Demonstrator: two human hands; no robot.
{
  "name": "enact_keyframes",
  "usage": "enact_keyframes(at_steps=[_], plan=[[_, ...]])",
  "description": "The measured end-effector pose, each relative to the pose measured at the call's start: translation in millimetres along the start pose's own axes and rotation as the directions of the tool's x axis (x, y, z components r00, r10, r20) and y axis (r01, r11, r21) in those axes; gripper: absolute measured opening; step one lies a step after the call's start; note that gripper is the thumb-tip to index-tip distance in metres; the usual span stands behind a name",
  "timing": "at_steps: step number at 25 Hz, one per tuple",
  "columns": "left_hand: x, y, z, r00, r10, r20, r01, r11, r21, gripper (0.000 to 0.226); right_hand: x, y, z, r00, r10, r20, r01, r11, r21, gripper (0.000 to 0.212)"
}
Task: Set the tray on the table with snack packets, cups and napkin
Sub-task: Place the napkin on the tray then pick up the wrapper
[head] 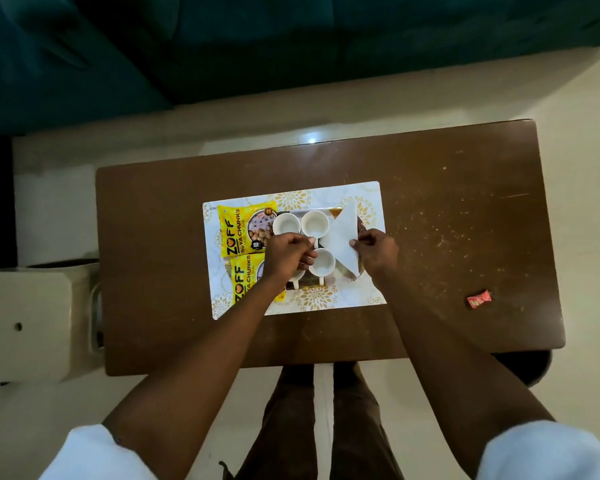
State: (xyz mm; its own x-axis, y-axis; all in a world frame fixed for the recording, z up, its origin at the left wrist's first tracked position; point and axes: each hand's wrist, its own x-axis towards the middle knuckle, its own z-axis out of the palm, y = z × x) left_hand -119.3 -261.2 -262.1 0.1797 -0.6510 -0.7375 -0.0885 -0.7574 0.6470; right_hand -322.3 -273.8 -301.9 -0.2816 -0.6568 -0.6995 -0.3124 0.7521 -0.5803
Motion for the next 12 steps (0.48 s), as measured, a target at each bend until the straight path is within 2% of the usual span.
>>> enact_keyframes(at_steps=[5, 9, 12], plan=[[-1.6, 1.7, 18.2, 1.0, 0.007, 0.009, -0.007, 1.0, -0.005, 0.02, 0.4, -4.2, 16.9, 0.993, -0.114, -0.039, 0.092, 0.926, -0.367, 0.027], [-4.7, 0.6, 23.3, 1.0, 0.022, 0.01, -0.022, 1.0, 0.009, 0.02, -0.5, -4.8, 16.7, 0.987, -0.159, -0.027, 0.13, 0.88, -0.456, 0.032], [-9.5, -0.7, 26.6, 1.0, 0.024, 0.011, -0.024, 1.0, 0.004, 0.018, -4.9, -5.1, 14.4, 0.969, -0.248, 0.003, 0.21, 0.812, -0.545, 0.05]])
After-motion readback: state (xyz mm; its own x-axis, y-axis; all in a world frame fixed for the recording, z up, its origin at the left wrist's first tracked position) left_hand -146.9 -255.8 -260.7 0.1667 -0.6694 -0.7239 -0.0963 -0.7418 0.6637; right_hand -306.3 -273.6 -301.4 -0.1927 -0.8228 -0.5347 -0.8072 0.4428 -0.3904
